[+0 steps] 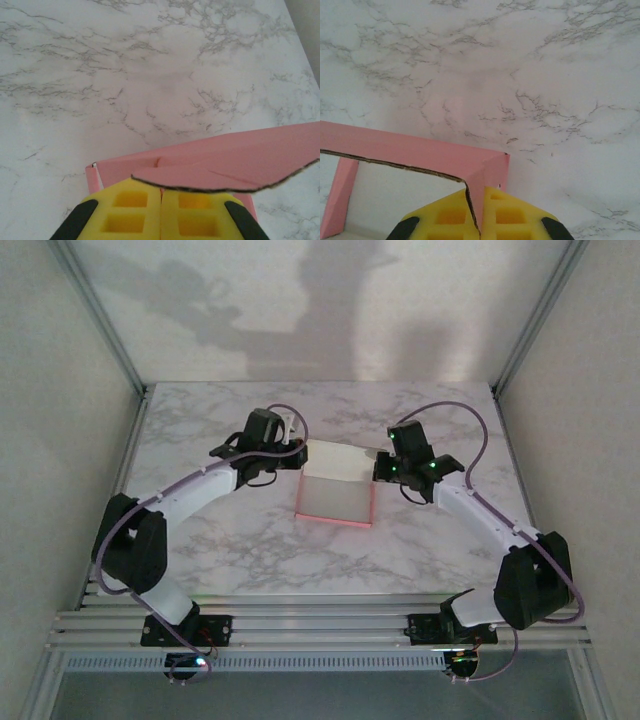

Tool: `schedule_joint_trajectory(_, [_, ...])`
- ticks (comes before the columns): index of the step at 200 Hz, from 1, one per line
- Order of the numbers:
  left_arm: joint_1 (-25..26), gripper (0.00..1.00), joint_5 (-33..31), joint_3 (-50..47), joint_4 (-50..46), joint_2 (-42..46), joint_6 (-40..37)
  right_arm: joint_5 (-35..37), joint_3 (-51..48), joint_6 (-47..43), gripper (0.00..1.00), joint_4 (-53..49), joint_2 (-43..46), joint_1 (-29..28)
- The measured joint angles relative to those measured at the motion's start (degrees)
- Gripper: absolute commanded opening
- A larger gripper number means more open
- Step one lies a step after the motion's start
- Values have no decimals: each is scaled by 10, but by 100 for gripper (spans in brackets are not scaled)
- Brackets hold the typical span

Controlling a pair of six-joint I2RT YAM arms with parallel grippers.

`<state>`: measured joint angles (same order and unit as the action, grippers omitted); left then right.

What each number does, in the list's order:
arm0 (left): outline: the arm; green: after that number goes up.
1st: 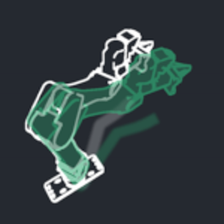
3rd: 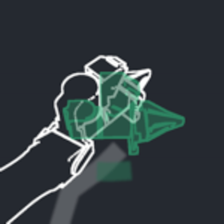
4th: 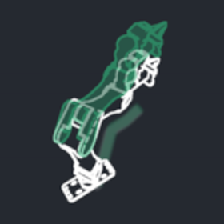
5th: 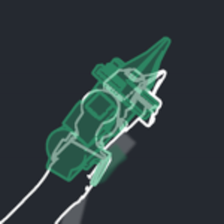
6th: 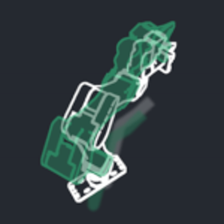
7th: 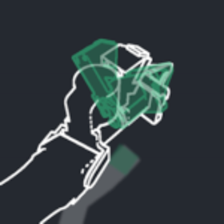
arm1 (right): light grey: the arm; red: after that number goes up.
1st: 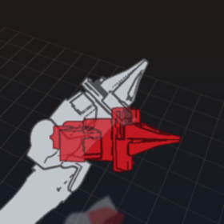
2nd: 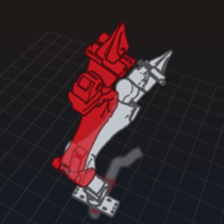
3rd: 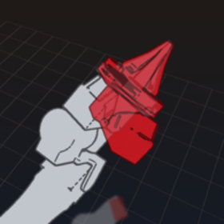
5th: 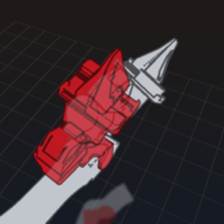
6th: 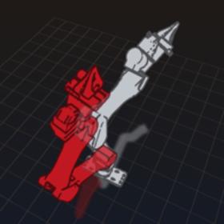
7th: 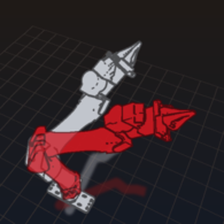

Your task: Fold the paper box

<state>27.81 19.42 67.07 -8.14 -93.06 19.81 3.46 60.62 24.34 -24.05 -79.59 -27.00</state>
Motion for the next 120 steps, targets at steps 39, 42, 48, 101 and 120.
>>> schedule_joint_trajectory(39, [4, 7, -22, -56, 50, 23, -8, 11, -31, 9, 0, 42, 16, -10])
schedule_joint_trajectory(42, [4, 7, -24, -60, 53, 24, -8, 12, -33, 9, 0, 45, 17, -11])
schedule_joint_trajectory(48, [5, 7, -28, -67, 59, 28, -12, 14, -38, 8, 0, 52, 20, -13])
schedule_joint_trajectory(101, [9, 9, -41, -104, 94, 45, -40, 15, -67, 10, 0, 82, 35, -20])
schedule_joint_trajectory(120, [13, 9, -50, -106, 94, 45, -56, 18, -69, 10, 0, 84, 35, -21])
